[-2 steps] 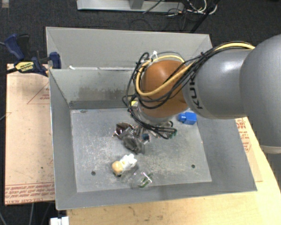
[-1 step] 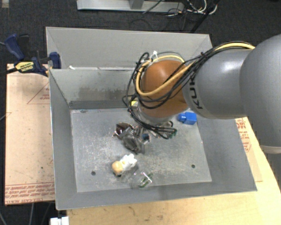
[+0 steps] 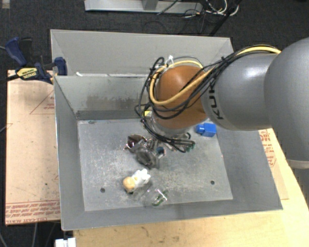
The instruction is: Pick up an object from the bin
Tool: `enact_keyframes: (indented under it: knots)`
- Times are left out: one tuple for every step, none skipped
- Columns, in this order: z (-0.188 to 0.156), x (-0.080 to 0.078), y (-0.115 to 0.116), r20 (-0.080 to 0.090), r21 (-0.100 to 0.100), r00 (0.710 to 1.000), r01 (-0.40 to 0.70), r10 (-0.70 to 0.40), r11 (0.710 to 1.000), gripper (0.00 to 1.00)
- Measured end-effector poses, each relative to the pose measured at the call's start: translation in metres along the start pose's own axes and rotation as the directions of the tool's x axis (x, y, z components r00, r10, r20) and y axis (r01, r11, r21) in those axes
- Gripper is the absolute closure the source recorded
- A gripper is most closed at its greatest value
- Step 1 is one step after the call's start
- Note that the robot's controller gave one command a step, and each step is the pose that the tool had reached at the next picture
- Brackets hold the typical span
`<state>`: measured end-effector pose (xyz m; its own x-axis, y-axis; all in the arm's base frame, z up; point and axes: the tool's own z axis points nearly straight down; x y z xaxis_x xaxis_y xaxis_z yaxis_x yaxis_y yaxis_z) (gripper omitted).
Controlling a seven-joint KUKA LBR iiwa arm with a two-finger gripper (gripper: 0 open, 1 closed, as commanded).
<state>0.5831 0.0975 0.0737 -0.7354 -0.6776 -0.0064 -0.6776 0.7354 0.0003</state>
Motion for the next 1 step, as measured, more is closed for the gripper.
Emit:
enact_keyframes:
  knots:
    - [-0.0057,0.0002,0.0002,-0.001,0.000,1.000,0.000,0.000,1.000,1.00]
